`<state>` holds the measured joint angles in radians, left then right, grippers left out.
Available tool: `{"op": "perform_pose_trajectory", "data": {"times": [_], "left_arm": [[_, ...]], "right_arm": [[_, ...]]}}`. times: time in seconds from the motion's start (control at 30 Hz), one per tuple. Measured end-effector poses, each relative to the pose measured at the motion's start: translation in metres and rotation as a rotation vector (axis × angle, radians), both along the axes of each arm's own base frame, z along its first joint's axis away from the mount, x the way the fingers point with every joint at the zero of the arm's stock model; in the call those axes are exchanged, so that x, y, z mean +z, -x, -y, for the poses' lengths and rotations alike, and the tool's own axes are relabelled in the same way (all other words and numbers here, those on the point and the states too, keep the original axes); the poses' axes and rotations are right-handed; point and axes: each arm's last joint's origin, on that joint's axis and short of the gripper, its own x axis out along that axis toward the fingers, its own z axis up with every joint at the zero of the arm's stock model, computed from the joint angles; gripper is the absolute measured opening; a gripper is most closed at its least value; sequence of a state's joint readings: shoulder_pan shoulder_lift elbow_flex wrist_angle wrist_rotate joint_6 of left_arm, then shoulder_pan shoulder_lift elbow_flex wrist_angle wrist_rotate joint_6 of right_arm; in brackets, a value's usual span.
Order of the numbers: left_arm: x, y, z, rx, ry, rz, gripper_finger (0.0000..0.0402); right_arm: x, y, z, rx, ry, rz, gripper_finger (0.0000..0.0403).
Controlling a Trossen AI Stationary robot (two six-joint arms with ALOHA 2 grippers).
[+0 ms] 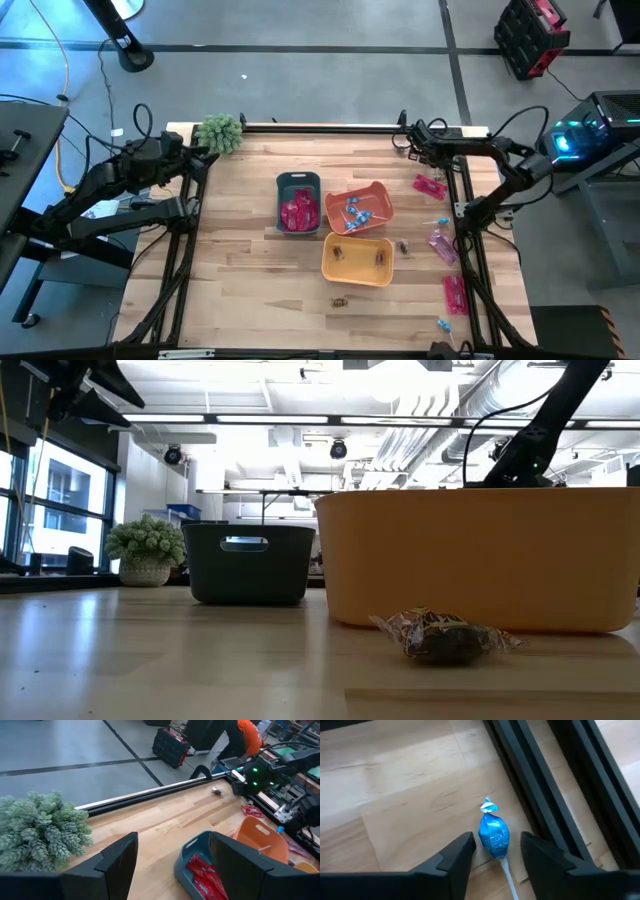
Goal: Sort candy
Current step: Put the blue lollipop into the orange bin
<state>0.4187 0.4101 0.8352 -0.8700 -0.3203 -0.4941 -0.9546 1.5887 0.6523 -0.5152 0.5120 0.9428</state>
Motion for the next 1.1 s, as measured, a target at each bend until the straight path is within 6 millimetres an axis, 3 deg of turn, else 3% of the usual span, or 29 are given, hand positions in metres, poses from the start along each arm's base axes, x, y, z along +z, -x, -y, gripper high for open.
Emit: {"op": "perform_pose_trajectory", "data": {"times": [0.33,0.43,0.57,0.8,0.93,1.1], "left_arm": [[-0.001,-0.004,-0.002,0.007,0.004,-0.02,0.0239],[-0.001,-0.004,-0.002,0.004,0.001,-0.023,0.0239],[-0.001,-0.004,-0.002,0.004,0.001,-0.023,0.0239],[0.0,-0.003,-0.003,0.031,-0.006,-0.02,0.0239],[0.0,-0.003,-0.003,0.039,-0.01,-0.016,0.0239],[0.0,-0.003,-0.003,0.068,-0.022,-0.021,0.0239]], "right_arm": [[-0.007,-0.008,-0.009,0.019,0.049,0.055,0.0027],[-0.002,-0.019,-0.014,0.07,0.039,0.075,0.0012],[0.024,-0.039,-0.022,0.172,0.005,0.197,0.0003],[0.1,-0.065,-0.028,0.372,0.218,0.365,0.0001],[0.131,-0.087,-0.041,0.695,0.189,0.511,0.0001],[0.143,-0.117,-0.079,1.09,-0.004,0.742,0.0001]]}}
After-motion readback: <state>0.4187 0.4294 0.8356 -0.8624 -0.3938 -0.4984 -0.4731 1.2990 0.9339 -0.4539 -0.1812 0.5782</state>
